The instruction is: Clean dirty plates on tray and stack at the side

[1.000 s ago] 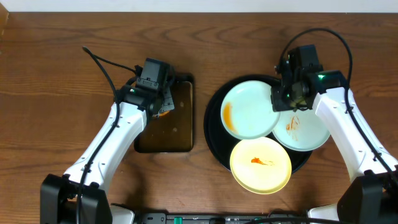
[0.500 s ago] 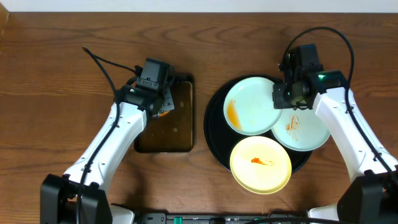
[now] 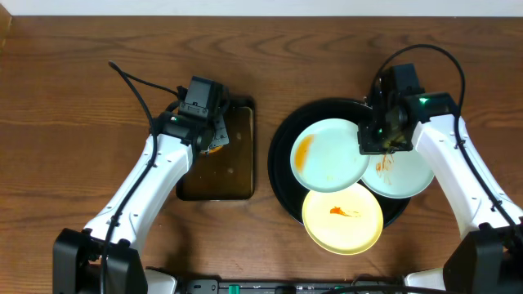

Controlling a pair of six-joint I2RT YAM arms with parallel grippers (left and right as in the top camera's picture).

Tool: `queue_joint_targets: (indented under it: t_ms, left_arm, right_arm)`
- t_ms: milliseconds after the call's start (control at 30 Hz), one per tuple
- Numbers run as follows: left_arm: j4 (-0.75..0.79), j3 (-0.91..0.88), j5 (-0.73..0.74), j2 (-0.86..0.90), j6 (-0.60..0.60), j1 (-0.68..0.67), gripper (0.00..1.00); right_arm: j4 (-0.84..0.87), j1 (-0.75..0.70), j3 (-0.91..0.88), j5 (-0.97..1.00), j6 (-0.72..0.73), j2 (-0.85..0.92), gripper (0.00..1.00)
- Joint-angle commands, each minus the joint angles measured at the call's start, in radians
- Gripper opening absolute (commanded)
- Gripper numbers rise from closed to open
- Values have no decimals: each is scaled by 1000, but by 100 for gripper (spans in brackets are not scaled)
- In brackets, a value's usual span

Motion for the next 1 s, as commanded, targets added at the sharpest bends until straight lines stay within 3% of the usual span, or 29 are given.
queue_joint_targets:
  t_ms: [0, 100, 367, 633, 967]
  left_arm:
    - [0, -7, -23, 0, 6, 4, 8]
    - [0, -7, -23, 0, 6, 4, 8]
    - [0, -7, -23, 0, 6, 4, 8]
    - [1, -7, -23, 0, 6, 4, 8]
    - [1, -7, -23, 0, 6, 4, 8]
  right_arm:
    - [22, 10, 6, 38, 4, 2, 1]
    - [90, 7, 6, 104, 2, 2, 1]
    - [209, 21, 10, 150, -172, 2, 1]
    - [242, 199, 12, 636, -172, -41, 1]
    - [303, 416, 12, 1071, -187, -50, 1]
